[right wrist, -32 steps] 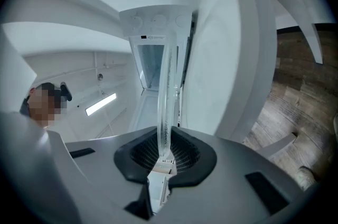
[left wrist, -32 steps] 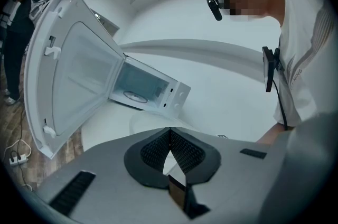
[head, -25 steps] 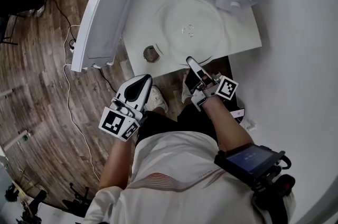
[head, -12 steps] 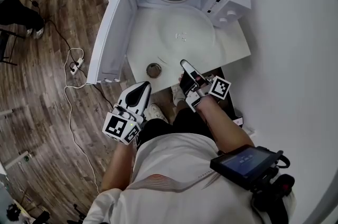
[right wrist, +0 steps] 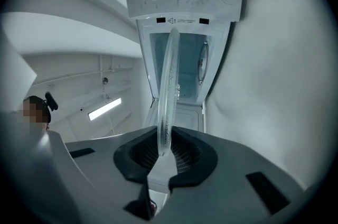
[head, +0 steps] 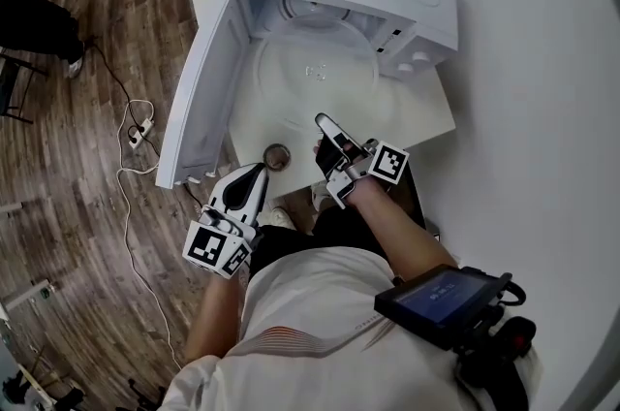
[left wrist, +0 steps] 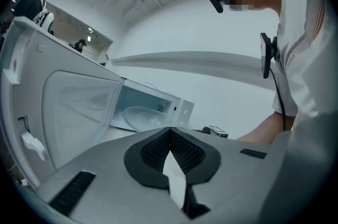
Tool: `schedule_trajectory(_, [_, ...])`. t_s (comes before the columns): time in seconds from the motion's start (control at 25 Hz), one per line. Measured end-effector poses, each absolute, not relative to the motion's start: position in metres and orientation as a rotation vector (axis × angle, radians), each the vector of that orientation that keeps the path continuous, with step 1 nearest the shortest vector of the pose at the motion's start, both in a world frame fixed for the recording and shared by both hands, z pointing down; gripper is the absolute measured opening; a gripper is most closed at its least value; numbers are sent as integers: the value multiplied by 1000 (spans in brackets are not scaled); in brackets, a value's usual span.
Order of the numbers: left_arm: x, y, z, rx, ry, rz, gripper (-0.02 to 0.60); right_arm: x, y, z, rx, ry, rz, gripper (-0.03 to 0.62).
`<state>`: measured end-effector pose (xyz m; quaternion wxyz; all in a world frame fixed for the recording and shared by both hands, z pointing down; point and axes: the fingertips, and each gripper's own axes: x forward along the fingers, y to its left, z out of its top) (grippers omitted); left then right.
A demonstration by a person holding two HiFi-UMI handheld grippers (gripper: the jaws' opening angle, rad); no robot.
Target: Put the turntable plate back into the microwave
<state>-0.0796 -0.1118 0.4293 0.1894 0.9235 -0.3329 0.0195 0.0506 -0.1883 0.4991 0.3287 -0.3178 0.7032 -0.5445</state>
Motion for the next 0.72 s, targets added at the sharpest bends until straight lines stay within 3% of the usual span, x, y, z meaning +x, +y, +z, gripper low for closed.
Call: schedule_trajectory(0.72, [-75, -152, 441, 2530, -1045, 51, 11, 68, -289, 526, -870, 1847, -1442, 44])
